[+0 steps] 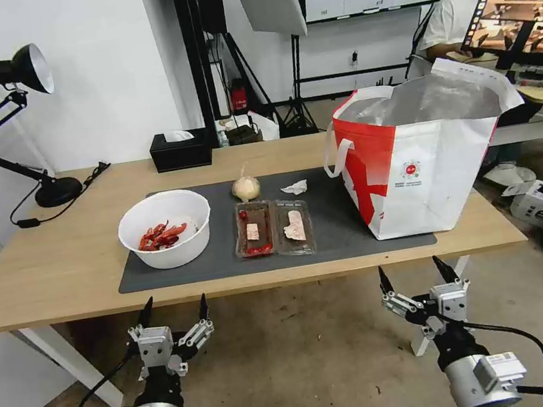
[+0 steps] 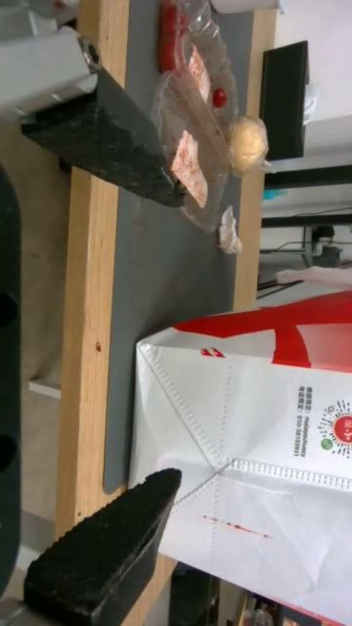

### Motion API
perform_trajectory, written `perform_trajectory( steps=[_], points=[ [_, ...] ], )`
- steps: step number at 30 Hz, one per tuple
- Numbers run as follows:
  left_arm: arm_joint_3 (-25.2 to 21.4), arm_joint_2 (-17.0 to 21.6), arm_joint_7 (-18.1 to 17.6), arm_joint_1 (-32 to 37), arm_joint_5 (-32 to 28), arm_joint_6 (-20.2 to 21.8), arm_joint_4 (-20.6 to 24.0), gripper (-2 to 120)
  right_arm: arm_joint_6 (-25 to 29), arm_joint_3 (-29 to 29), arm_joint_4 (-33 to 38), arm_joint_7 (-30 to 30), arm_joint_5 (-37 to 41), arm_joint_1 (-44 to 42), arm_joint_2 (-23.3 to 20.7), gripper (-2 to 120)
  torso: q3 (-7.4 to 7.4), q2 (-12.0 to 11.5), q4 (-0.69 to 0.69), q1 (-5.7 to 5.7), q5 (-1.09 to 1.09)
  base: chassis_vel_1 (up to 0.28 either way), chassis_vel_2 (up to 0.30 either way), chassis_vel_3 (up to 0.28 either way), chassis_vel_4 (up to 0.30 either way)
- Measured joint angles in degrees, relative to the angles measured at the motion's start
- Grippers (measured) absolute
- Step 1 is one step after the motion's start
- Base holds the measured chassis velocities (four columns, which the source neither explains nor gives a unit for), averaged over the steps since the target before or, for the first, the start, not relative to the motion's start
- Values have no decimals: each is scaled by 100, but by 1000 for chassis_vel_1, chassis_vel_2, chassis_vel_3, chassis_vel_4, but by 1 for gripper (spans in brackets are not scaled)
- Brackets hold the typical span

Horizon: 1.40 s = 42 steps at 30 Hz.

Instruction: Pick up the trash from the table and place it into the takeout bag.

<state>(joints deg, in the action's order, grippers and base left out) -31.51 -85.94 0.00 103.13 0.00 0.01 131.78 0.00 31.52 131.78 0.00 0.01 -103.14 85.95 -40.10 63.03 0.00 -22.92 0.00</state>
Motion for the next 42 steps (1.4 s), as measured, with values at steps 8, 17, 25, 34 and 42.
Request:
perform_trajectory(
  steps=[8,17,25,34,42],
  points=[
    [1,-89,-75,-216,-168,389,17,100,-411,25,0,-100,369,175,-313,100,0,0,-1,0,0,0,0,0,0],
    [22,-472,-404,-1115,-880,1935,81,100,-1852,124,-5,-502,1700,832,-1377,100,-2,0,2,-1,0,0,0,0,0],
    [73,-538,-401,-1303,-1076,2139,6,100,-1808,63,-89,-596,2022,964,-1421,100,-1,0,0,-1,0,0,0,0,0],
    [74,-535,-377,-1243,-1070,2130,22,100,-1756,43,-94,-571,2050,961,-1395,100,0,0,0,-1,0,0,0,0,0],
    [57,-510,-354,-1206,-1100,2112,63,100,-1549,-125,-53,59,5283,1306,-1401,100,0,0,2,0,0,0,0,0,0]
  ],
)
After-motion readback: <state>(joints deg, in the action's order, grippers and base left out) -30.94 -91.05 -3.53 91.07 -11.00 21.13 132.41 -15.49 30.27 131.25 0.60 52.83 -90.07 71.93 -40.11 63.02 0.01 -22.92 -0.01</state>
